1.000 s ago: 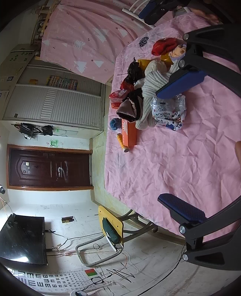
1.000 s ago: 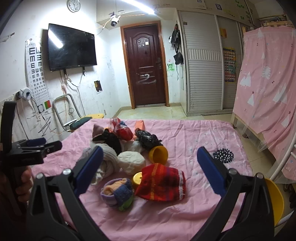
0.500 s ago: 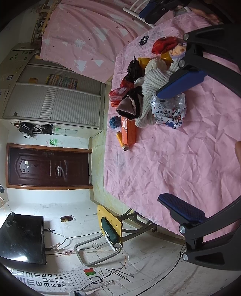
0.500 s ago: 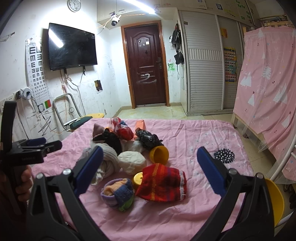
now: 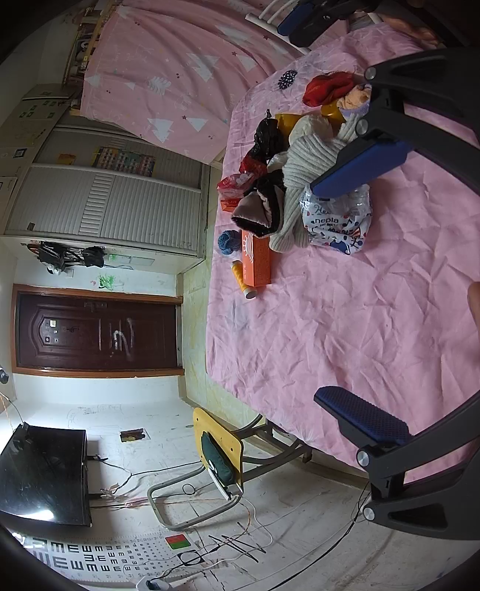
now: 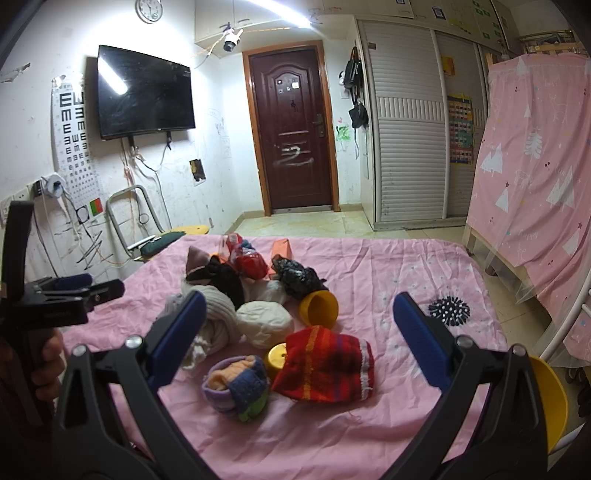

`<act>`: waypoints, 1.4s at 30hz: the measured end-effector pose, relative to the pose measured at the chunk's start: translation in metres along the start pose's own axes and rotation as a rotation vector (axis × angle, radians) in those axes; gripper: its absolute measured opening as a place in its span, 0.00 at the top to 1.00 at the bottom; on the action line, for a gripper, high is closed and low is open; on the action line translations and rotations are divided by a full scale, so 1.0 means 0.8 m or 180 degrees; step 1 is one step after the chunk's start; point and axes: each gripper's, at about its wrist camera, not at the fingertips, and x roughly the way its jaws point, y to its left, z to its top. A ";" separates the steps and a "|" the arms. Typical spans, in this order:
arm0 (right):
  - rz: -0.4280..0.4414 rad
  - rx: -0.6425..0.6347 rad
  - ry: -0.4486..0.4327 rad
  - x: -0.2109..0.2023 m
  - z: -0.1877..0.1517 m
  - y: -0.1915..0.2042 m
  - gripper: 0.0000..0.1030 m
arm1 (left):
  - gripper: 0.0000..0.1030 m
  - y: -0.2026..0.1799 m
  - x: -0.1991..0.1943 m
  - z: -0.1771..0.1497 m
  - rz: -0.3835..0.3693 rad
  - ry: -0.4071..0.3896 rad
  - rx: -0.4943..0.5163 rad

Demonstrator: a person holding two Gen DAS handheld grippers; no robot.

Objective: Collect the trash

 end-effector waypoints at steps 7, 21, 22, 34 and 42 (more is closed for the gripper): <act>0.0002 0.0000 0.0003 0.001 -0.001 0.001 0.06 | 0.08 0.000 0.000 0.000 0.0003 0.0000 0.0000; -0.0002 -0.0005 0.0008 0.001 0.000 0.000 0.06 | 0.08 0.000 0.002 0.000 0.0013 0.0025 -0.0003; -0.0002 -0.0004 0.0008 0.001 0.000 0.000 0.06 | 0.08 0.000 0.003 0.000 0.0013 0.0029 -0.0001; -0.0004 0.0008 0.0030 0.006 -0.005 0.000 0.06 | 0.08 -0.006 0.011 -0.003 0.0028 0.0078 0.0022; -0.0083 0.0070 0.0144 0.010 -0.013 -0.017 0.06 | 0.08 -0.010 0.023 -0.007 -0.0030 0.0170 0.0037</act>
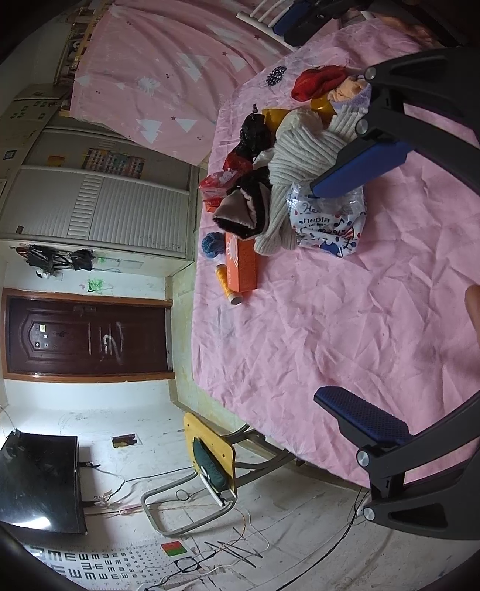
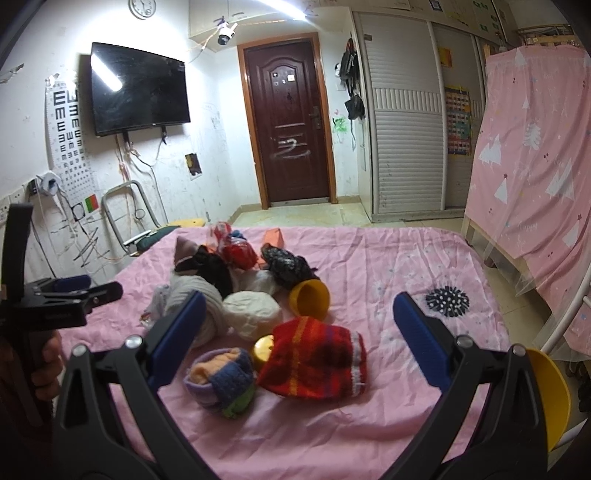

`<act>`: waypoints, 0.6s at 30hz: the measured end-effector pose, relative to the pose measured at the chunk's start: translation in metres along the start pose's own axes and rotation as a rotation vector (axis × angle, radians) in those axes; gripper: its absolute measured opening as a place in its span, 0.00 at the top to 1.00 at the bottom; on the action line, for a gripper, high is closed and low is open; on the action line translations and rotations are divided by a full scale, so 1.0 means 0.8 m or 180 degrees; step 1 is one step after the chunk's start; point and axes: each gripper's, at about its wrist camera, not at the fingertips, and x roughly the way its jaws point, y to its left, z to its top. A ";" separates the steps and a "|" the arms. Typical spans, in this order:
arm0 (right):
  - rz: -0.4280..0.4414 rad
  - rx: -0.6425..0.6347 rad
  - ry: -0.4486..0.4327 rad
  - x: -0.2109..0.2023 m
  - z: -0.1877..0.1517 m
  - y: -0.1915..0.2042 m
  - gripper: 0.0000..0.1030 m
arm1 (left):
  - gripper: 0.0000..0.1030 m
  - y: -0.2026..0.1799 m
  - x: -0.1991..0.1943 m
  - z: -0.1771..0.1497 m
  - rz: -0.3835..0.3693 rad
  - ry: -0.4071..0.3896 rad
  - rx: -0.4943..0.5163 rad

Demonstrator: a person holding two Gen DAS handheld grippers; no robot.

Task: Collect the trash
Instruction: 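Grasp the white printed snack bag with the left tool while the right tool grasps the red knit hat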

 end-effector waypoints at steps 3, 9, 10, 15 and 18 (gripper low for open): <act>-0.0029 0.0110 0.0142 0.004 -0.004 -0.018 0.06 | 0.08 -0.008 0.007 -0.003 -0.0098 0.0077 0.0054; -0.0087 0.0209 0.0326 0.013 -0.010 -0.042 0.06 | 0.10 -0.031 0.021 -0.008 -0.0271 0.0185 0.0195; -0.0106 0.0194 0.0358 0.015 -0.011 -0.044 0.06 | 0.14 -0.035 0.026 -0.009 -0.0274 0.0212 0.0212; -0.0118 0.0042 0.0563 0.034 -0.014 -0.040 0.06 | 0.28 -0.043 0.045 -0.007 -0.0281 0.0362 0.0219; -0.0129 -0.0112 0.0720 0.048 -0.017 -0.031 0.06 | 0.41 -0.046 0.055 -0.009 -0.0214 0.0453 0.0242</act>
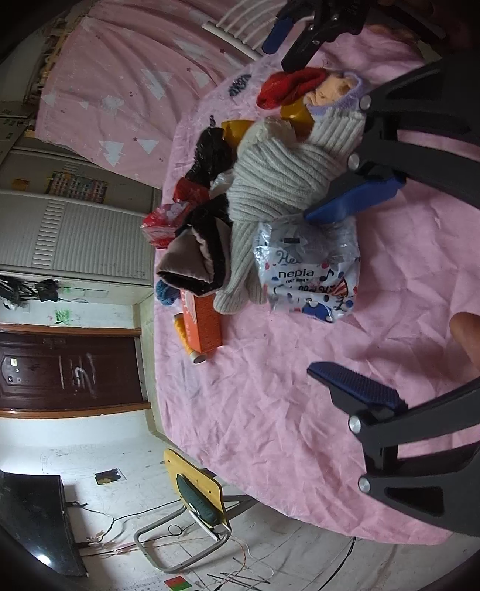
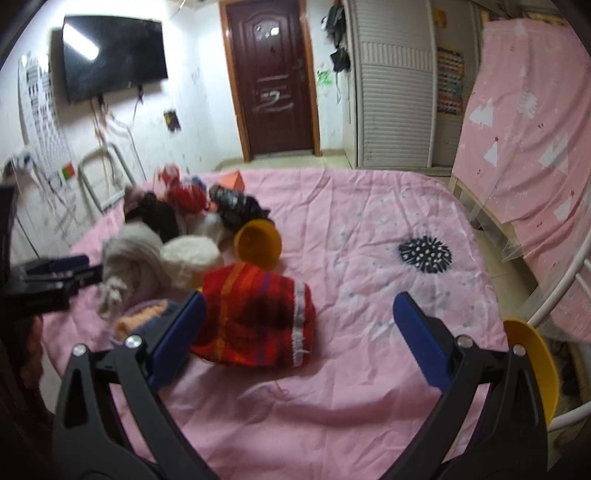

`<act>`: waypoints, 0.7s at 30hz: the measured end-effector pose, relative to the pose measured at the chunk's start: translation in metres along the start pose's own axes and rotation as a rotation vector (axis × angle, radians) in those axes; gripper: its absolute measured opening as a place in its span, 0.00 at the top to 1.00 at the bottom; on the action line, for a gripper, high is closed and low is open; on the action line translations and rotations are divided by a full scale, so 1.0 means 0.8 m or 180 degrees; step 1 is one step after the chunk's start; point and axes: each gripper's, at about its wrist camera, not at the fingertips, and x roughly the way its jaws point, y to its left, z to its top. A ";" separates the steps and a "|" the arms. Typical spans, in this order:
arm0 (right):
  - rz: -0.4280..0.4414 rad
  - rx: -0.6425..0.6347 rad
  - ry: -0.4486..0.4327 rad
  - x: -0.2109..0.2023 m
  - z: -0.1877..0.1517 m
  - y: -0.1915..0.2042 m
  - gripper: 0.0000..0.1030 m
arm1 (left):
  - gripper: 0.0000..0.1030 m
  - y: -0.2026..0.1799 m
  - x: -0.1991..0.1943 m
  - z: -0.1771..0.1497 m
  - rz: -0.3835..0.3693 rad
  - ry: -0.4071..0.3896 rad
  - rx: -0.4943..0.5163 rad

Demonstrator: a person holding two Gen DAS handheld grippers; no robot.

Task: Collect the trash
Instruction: 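Grasp the white printed snack bag with the left tool while the right tool grasps the red knit hat, then carry both items to the yellow bucket and open both tools over it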

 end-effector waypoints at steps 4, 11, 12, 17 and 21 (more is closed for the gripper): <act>-0.0003 -0.0142 0.0150 0.014 0.001 0.011 0.06 | 0.64 -0.008 0.014 -0.006 0.0018 0.0110 0.0054; 0.0404 -0.0046 0.0224 0.016 0.004 0.006 0.43 | 0.75 0.006 0.008 -0.007 -0.0112 0.0059 -0.0065; 0.0437 -0.0054 0.0220 0.016 0.004 0.006 0.46 | 0.75 0.009 0.007 -0.006 -0.0097 0.0056 -0.0078; 0.0438 0.0004 0.0172 0.014 0.002 0.006 0.91 | 0.75 0.016 -0.006 -0.003 -0.0026 -0.0013 -0.0148; 0.0444 0.0053 0.0085 0.006 0.005 0.002 0.92 | 0.75 0.018 -0.016 0.005 0.0019 -0.0065 -0.0175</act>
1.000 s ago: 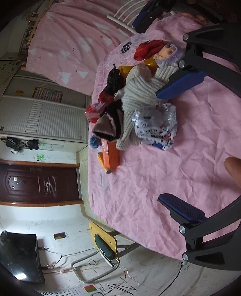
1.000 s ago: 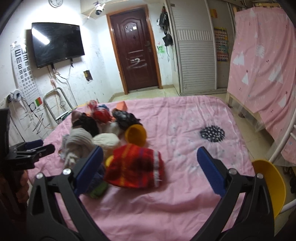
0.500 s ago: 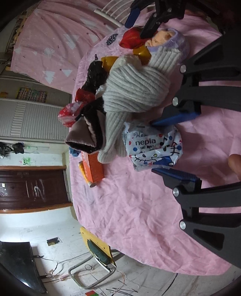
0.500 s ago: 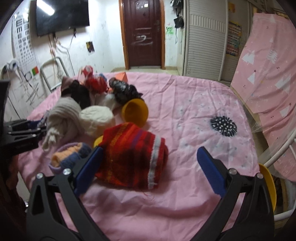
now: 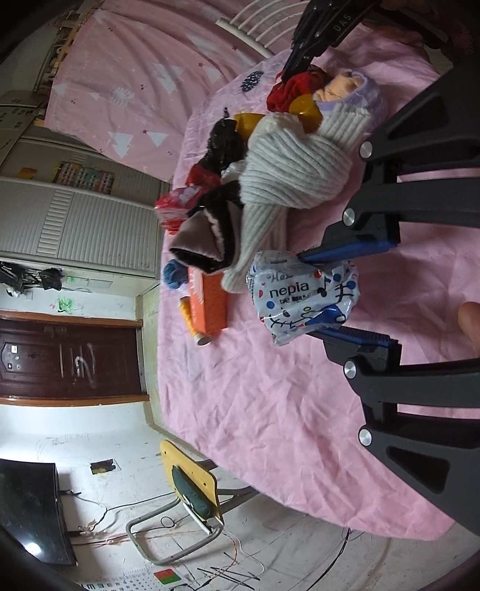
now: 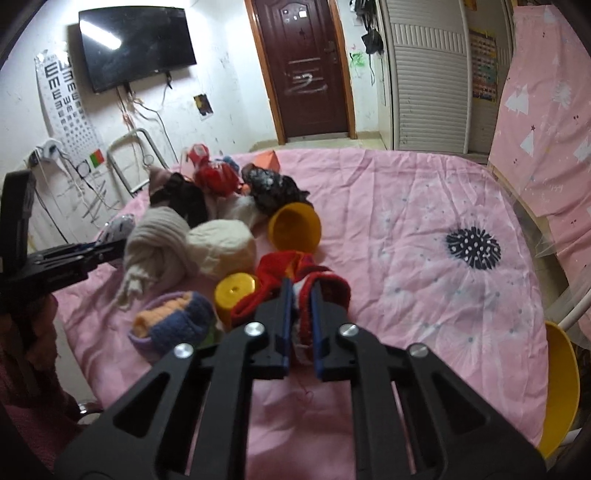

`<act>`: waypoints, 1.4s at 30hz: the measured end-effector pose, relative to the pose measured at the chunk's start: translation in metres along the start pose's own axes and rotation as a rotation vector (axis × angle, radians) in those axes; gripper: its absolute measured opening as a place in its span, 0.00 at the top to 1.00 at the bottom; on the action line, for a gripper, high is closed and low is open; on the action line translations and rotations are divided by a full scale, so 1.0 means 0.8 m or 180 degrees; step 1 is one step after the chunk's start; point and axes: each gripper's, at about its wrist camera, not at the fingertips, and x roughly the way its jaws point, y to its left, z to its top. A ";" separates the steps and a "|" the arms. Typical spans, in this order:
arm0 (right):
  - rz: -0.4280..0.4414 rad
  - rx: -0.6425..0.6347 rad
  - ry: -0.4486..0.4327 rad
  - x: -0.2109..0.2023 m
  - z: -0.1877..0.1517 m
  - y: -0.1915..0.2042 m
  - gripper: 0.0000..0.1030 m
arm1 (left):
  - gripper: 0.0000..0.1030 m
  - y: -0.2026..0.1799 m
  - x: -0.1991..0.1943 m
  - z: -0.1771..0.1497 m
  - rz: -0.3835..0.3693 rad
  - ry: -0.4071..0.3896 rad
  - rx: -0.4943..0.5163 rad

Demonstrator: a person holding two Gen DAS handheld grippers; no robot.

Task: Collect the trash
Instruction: 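Carry both items to the yellow bucket and open both tools over it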

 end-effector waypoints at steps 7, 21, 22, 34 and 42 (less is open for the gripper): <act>-0.0184 0.0100 -0.0221 -0.026 0.010 -0.027 0.92 | 0.75 -0.022 -0.025 0.024 0.0013 -0.0186 0.0089; -0.1060 0.0514 -0.0685 -0.115 0.013 -0.138 0.92 | 0.75 -0.169 -0.047 0.064 -0.0517 -0.0302 0.0587; -0.1127 0.0551 -0.0697 -0.120 0.012 -0.146 0.92 | 0.75 -0.183 -0.046 0.065 -0.0567 -0.0288 0.0618; -0.1549 0.0950 -0.0582 -0.150 -0.020 -0.240 0.92 | 0.75 -0.336 -0.044 0.062 -0.1083 -0.0133 0.1123; -0.1567 0.1124 -0.0294 -0.141 -0.045 -0.280 0.88 | 0.75 -0.423 -0.023 0.056 -0.1452 0.0171 0.1240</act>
